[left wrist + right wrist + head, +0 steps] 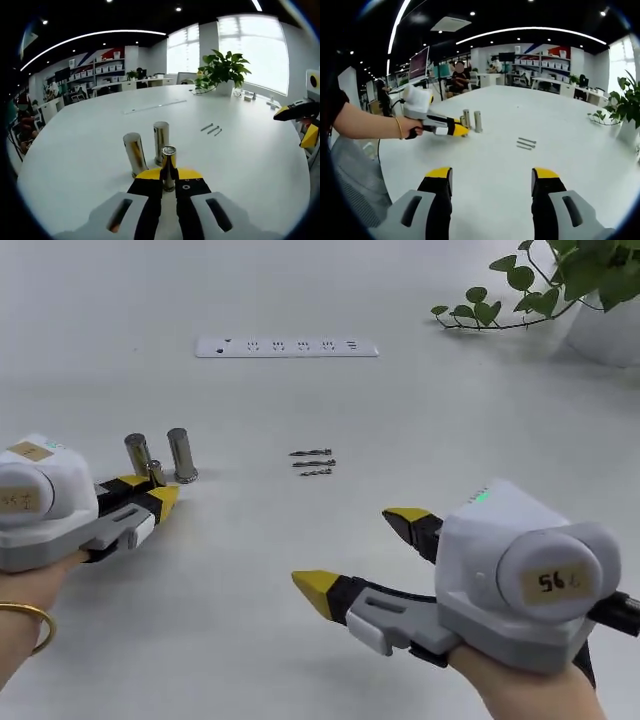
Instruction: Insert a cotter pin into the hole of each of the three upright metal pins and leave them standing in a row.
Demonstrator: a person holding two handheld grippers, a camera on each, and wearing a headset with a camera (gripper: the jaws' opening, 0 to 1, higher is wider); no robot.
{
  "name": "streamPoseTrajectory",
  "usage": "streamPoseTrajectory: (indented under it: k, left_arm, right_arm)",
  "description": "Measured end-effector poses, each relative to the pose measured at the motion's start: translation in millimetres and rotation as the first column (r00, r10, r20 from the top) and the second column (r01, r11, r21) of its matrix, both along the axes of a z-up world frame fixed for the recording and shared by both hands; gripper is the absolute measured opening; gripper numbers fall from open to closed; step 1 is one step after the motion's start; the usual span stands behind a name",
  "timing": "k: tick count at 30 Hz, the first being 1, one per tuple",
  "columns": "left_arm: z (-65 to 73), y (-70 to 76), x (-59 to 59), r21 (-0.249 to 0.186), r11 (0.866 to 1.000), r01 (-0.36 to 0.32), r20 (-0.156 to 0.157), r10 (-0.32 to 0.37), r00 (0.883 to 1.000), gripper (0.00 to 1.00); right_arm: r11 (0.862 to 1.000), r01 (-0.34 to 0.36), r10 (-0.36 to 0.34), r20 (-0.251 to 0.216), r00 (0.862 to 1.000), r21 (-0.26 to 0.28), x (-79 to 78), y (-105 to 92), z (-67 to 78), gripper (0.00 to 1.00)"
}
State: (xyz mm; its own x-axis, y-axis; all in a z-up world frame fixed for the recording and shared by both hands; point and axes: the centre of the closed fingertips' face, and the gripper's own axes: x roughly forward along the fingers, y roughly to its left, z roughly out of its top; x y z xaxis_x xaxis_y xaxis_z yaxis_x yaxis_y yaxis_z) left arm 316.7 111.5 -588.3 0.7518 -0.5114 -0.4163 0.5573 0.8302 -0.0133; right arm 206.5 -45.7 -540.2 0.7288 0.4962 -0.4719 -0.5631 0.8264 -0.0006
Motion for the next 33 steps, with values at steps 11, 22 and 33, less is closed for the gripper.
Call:
streamPoseTrajectory:
  k: [11, 22, 33]
  left_arm:
    - [6.0, -15.7, -20.9, 0.045, 0.998, 0.052, 0.014, -0.053, 0.998, 0.06]
    - [4.0, -37.9, -41.9, 0.046, 0.997, 0.068, -0.008, -0.068, 0.998, 0.06]
    - [-2.5, -58.8, -59.0, 0.043, 0.993, 0.107, -0.025, -0.106, 0.994, 0.06]
  right_arm:
    - [1.000, -0.002, 0.002, 0.008, 1.000, -0.015, 0.9, -0.3, 1.1, 0.60]
    - [0.999, -0.026, 0.026, 0.005, 1.000, -0.020, -1.8, 5.7, 1.6, 0.60]
    - [1.000, -0.012, 0.012, 0.002, 1.000, -0.013, -0.2, 0.2, 3.5, 0.57]
